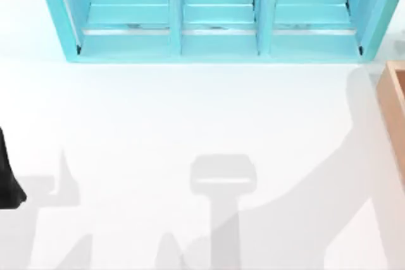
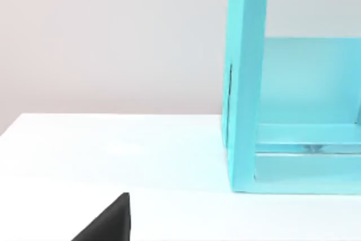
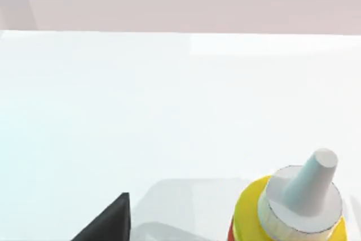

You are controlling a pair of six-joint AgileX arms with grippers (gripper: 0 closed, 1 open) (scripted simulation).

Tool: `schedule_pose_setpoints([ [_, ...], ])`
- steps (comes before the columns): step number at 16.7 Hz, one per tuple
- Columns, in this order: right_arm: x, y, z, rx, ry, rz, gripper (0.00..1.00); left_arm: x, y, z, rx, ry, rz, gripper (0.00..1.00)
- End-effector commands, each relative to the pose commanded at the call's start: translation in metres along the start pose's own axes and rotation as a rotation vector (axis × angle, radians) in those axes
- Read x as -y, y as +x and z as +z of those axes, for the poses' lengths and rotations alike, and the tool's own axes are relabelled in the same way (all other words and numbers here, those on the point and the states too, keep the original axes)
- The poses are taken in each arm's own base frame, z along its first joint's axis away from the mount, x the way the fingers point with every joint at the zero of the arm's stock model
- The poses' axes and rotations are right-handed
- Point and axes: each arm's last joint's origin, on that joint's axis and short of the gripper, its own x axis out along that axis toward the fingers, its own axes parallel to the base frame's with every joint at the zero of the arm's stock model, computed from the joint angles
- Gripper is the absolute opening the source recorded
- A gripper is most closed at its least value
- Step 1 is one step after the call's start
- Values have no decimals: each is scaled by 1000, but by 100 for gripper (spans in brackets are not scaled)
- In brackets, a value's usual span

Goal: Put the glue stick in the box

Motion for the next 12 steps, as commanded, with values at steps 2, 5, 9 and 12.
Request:
schedule_pose_setpoints([
  [2, -1, 16, -3, 10, -2, 0, 100, 0, 0, 0, 0, 0, 0, 100],
  [5, -2, 39, -17, -4, 1, 0, 100, 0, 0, 0, 0, 0, 0, 100],
  [9, -1, 45, -25, -18, 3, 0, 100, 0, 0, 0, 0, 0, 0, 100],
  [12, -1, 45, -25, -18, 3, 0, 92, 0, 0, 0, 0, 0, 0, 100],
])
